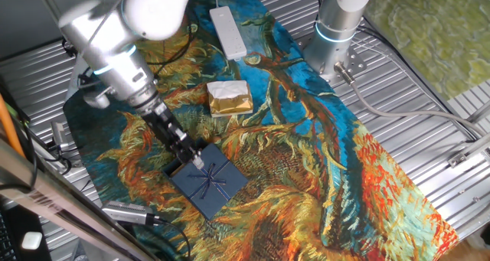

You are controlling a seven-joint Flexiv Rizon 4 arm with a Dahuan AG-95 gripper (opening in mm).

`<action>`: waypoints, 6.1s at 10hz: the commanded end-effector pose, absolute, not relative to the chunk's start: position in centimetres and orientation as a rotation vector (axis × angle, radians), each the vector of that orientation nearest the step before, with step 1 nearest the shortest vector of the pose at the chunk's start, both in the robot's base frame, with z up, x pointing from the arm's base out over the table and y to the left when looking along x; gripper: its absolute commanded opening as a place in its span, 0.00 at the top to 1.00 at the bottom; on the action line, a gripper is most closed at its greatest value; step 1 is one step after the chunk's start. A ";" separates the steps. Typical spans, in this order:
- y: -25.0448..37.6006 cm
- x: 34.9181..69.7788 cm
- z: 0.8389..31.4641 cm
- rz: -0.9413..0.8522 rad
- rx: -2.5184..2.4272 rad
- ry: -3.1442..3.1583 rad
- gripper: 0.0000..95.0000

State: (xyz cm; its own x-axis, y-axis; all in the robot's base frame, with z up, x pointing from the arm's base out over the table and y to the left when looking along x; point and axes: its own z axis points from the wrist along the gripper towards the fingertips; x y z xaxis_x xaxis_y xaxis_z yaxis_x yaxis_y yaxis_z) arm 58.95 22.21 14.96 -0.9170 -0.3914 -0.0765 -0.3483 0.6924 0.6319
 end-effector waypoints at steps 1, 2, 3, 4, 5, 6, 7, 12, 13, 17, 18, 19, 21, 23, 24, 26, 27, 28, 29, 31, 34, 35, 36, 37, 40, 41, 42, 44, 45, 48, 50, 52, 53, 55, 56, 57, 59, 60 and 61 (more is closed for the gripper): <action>23.9 59.2 14.9 -1.026 0.596 -2.847 0.40; 24.5 59.6 14.7 -1.021 0.590 -2.852 0.40; 24.6 59.7 14.6 -1.025 0.596 -2.852 0.40; 24.6 59.7 14.6 -1.025 0.601 -2.852 0.40; 24.6 59.7 14.6 -0.999 0.611 -2.859 0.40; 24.5 59.7 14.6 -0.961 0.625 -2.871 0.40; 24.5 59.7 14.4 -0.898 0.644 -2.878 0.40; 23.8 59.9 12.5 -0.661 0.830 -2.901 0.40; 23.7 59.9 12.3 -0.611 0.837 -2.901 0.40; 22.9 59.6 12.0 -0.569 0.855 -2.904 0.40; 22.7 59.5 11.8 -0.575 0.857 -2.909 0.40; 22.4 59.4 11.5 -0.577 0.837 -2.916 0.40; 21.8 59.1 11.2 -0.659 0.795 -2.919 0.60; 21.8 59.1 11.2 -0.733 0.746 -2.920 0.40; 21.9 59.0 11.1 -0.758 0.732 -2.921 0.60; 22.0 59.0 11.0 -0.832 0.694 -2.922 0.60; 22.0 59.0 11.0 -0.860 0.684 -2.920 0.60; 22.1 59.0 11.0 -0.879 0.679 -2.928 0.60; 22.3 59.2 10.9 -0.921 0.678 -2.939 0.60; 22.6 59.4 10.7 -0.952 0.678 -2.938 0.60; 22.8 59.5 11.0 -0.940 0.675 -2.929 0.60; 22.9 59.4 11.5 -0.930 0.666 -2.934 0.60; 23.0 59.4 11.5 -0.936 0.665 -2.941 0.60; 23.0 59.4 11.5 -0.935 0.662 -2.946 0.60; 22.9 59.4 11.5 -0.864 0.684 -2.951 0.60; 22.8 59.4 11.6 -0.851 0.691 -2.953 0.60; 22.7 59.4 11.6 -0.851 0.690 -2.954 0.60; 22.1 59.8 11.8 -0.846 0.704 -2.955 0.60; 21.9 59.9 11.8 -0.846 0.703 -2.955 0.60; 21.9 60.0 11.3 -0.866 0.697 -2.963 0.60; 22.0 60.0 11.2 -0.868 0.695 -2.964 0.60; 22.2 60.2 11.1 -0.869 0.690 -2.965 0.60; 22.4 60.2 11.0 -0.868 0.687 -2.967 0.60; 22.7 60.4 10.8 -0.883 0.682 -2.966 0.60; 22.7 60.4 10.8 -0.901 0.677 -2.963 0.60; 22.7 60.4 10.8 -0.910 0.671 -2.962 0.60; 22.7 60.2 10.7 -0.941 0.638 -2.960 1.00; 22.8 60.2 10.7 -0.941 0.636 -2.961 1.00; 22.8 59.9 10.6 -0.940 0.629 -2.973 1.00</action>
